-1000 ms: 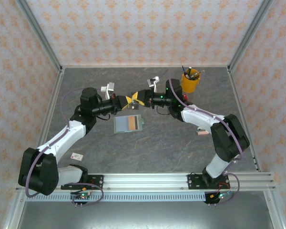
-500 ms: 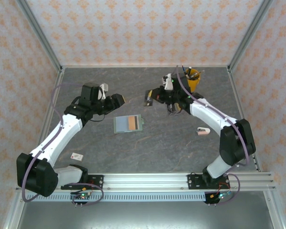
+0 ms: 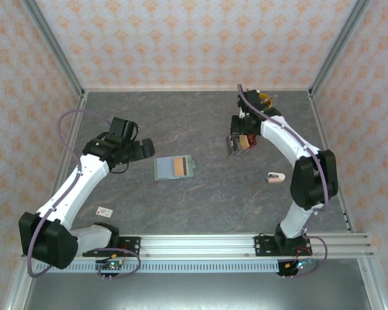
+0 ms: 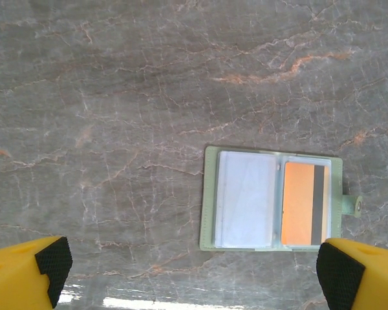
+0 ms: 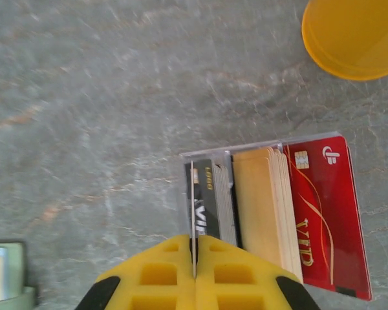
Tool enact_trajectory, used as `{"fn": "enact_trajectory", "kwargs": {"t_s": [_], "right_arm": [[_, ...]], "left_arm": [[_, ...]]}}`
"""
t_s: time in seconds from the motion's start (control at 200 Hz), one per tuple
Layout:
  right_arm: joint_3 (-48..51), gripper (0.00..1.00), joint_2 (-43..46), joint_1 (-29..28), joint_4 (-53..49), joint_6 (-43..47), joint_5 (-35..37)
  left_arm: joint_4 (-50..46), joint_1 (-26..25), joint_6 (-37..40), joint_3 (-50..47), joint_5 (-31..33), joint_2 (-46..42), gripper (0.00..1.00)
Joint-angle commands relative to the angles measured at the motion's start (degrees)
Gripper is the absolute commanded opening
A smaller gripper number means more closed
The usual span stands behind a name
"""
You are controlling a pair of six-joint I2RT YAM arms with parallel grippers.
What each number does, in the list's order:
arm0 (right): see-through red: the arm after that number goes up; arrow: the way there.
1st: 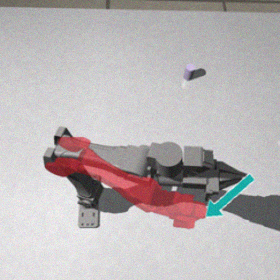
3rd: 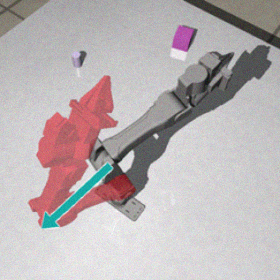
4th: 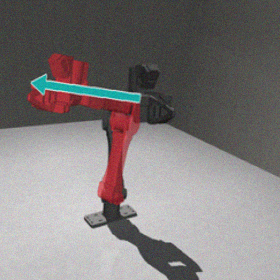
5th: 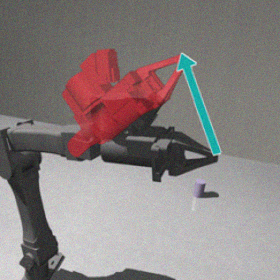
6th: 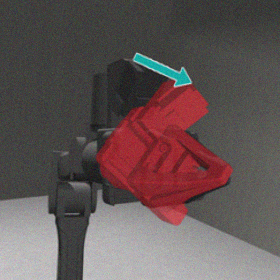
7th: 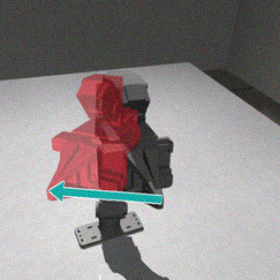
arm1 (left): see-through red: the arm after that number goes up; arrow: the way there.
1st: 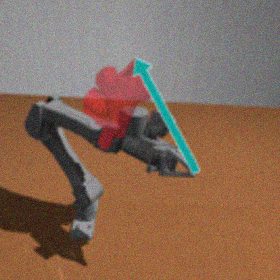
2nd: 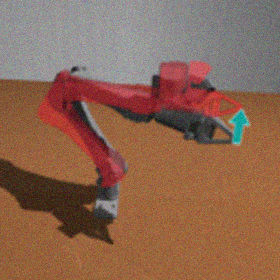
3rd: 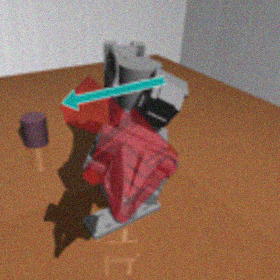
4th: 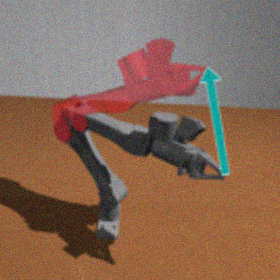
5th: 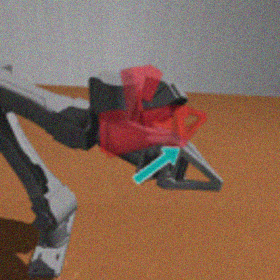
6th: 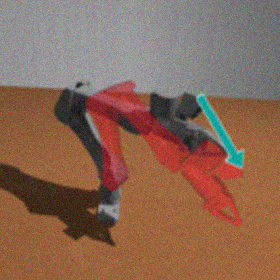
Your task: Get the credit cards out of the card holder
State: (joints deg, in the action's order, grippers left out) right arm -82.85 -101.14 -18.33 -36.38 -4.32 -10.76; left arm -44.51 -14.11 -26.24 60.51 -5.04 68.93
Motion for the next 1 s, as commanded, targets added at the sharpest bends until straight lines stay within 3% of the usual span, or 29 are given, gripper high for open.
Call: {"fn": "enact_trajectory", "kwargs": {"t_s": [0.0,0.315,0.701,0.996], "right_arm": [[-3.7,0.0,-3.2,0.9,-6.5,5.1,-1.2],[-8.6,0.0,-9.4,1.3,-10.7,7.9,-4.4],[-12.2,0.0,-13.4,1.3,-12.2,8.5,-3.6],[-14.9,0.22,-13.1,1.3,-13.9,7.2,-3.9]], "left_arm": [[-2.4,0.5,1.6,0.8,3.0,-1.1,1.0],[-2.0,0.4,1.6,0.3,1.3,-0.3,1.0],[-1.5,0.5,1.7,0.1,0.0,0.6,1.0],[-1.7,0.5,1.5,0.1,-0.4,1.0,1.0]]}}
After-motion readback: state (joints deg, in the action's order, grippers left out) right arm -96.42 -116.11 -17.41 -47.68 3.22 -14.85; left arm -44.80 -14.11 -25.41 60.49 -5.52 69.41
